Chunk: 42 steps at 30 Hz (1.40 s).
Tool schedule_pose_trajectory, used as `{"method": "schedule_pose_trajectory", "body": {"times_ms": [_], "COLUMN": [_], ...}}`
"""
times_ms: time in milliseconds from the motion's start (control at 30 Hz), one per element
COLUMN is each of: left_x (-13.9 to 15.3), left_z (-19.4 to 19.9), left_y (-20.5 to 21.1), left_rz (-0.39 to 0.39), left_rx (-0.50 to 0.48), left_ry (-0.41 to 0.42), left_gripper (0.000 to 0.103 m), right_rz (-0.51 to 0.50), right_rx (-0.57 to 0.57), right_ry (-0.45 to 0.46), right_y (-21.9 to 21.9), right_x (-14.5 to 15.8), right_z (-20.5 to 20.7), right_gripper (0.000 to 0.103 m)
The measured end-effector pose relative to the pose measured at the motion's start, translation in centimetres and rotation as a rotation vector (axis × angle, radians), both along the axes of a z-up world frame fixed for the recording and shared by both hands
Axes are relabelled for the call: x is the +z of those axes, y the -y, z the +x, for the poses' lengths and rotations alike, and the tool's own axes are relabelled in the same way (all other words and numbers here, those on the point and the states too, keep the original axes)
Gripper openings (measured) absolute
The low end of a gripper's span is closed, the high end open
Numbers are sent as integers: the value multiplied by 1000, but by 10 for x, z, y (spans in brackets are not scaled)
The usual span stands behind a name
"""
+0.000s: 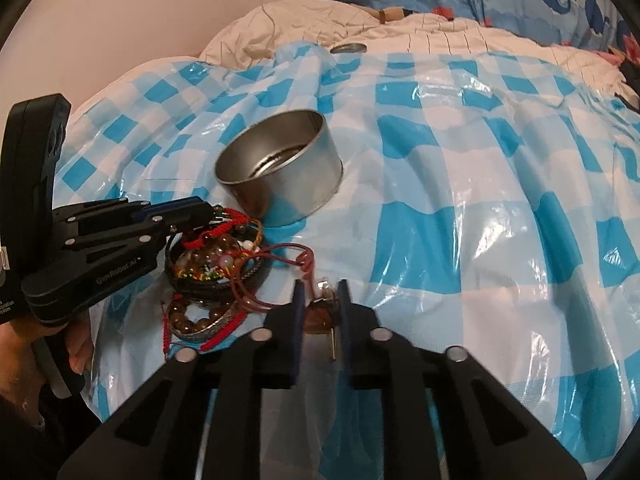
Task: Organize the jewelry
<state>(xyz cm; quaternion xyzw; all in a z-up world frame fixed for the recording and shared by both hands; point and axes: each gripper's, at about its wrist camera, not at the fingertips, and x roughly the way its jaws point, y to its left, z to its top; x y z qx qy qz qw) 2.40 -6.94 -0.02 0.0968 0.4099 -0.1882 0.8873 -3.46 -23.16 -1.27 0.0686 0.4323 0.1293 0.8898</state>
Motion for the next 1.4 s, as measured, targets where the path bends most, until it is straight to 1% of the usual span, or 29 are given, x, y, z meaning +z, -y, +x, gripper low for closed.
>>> {"method": "schedule_pose_trajectory", "body": {"times_ms": [100,200,300,333,433,467,533,600,800,867,900,933,967,1000,1067,1133,1233,1300,1367,1400], "left_x": [9,18,26,25,10,4,-4,-4,-2,1,2,3,2,1,-5,-8,-6,-4,-3,-4], "left_z": [-2,-3,-2,0,5,7,9,8,9,10,11,12,14,16,18,19,21,22,24,24], "left_y": [-6,-16,-29,-30,-25,-25,-28,-32,-51,-59,-64,-69,-75,-78,-80,-83,-87,-90,-91,-89], "left_rz": [-27,-96,-190,-174,-30,-3,5,-2,-95,-151,-190,-235,-263,-243,-206,-202,-227,-258,-285,-284], "left_rx": [14,25,35,44,86,97,104,107,137,150,155,164,183,210,229,240,249,256,253,249], "left_ry": [20,18,-4,-16,-44,-59,-88,-92,-110,-114,-120,-133,-151,-156,-172,-179,-166,-154,-149,-148], "left_gripper": [7,7,7,7,7,7,8,8,8,8,8,8,8,8,12,16,26,38,41,41], "right_rz": [2,9,12,14,18,19,21,22,31,35,35,33,34,33,34,34,35,35,36,36], "right_rx": [-12,-24,-23,-21,-18,-19,-20,-22,-28,-29,-30,-28,-28,-27,-27,-28,-27,-26,-24,-23], "right_ry": [20,39,51,52,60,62,61,63,77,78,78,78,77,76,71,66,59,53,47,45], "right_y": [2,5,5,5,5,5,5,5,8,9,9,9,9,9,9,9,8,7,7,7], "right_x": [4,8,11,12,13,13,13,13,16,17,17,17,17,17,17,16,15,14,13,12], "right_z": [-1,-2,-3,-3,-3,-4,-4,-4,-5,-5,-5,-5,-4,-5,-5,-5,-4,-4,-4,-4], "right_gripper": [14,14,14,14,14,14,14,14,14,14,14,14,14,14,14,14,14,14,14,14]}}
